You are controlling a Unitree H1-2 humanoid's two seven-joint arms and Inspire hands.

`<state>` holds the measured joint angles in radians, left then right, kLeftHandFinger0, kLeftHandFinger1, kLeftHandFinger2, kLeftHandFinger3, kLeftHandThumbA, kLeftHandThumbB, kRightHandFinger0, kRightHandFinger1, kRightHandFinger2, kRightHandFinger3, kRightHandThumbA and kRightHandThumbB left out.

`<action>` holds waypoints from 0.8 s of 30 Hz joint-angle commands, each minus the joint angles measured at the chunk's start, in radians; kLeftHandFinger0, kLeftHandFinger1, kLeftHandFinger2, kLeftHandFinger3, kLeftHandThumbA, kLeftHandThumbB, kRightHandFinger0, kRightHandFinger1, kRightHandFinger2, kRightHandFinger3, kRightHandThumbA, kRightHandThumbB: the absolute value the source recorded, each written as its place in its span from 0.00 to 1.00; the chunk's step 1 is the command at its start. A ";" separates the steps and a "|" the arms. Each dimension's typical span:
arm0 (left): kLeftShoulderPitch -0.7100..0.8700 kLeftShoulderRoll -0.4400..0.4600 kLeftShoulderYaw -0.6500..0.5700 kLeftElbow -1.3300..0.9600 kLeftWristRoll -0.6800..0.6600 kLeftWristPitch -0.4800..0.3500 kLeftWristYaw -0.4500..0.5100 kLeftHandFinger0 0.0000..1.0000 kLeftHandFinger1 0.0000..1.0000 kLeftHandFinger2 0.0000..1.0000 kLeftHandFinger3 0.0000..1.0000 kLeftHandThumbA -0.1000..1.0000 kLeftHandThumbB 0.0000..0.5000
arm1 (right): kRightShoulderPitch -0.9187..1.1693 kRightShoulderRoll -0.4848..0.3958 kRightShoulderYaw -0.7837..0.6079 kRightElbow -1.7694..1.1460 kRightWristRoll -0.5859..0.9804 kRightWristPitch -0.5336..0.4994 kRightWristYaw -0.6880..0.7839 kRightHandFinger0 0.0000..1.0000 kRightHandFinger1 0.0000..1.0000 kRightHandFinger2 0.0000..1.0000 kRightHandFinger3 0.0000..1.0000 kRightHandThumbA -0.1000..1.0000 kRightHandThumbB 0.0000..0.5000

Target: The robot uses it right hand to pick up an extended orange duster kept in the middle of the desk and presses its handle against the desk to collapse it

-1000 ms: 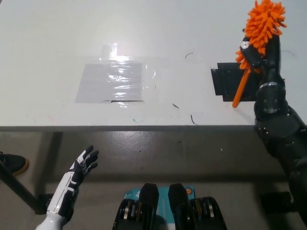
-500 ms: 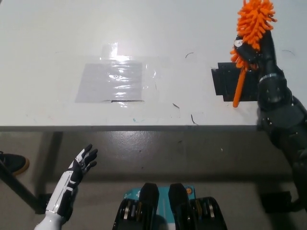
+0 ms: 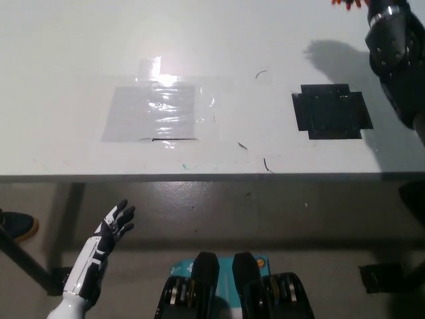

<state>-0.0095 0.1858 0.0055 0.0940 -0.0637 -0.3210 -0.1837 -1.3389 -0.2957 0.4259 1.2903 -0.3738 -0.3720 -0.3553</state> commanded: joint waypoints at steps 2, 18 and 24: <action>-0.003 0.015 0.004 -0.035 -0.003 -0.012 -0.003 1.00 1.00 1.00 1.00 1.00 0.28 | -0.067 -0.017 0.116 0.029 -0.155 -0.018 -0.052 0.00 0.32 0.74 0.68 0.00 0.35; -0.004 0.016 0.004 -0.039 0.003 -0.003 -0.001 1.00 1.00 1.00 1.00 1.00 0.30 | 0.030 0.013 0.364 0.118 -0.304 0.044 0.109 0.00 0.26 0.73 0.56 0.00 0.28; 0.009 0.016 0.003 -0.054 -0.008 0.004 -0.007 1.00 1.00 1.00 1.00 1.00 0.25 | 0.010 0.029 0.297 0.146 -0.232 0.150 0.420 0.55 0.85 1.00 1.00 0.14 0.52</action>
<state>-0.0082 0.1860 0.0050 0.0917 -0.0639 -0.3141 -0.1839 -1.2594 -0.2654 0.7763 1.4235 -0.6498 -0.3279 -0.2233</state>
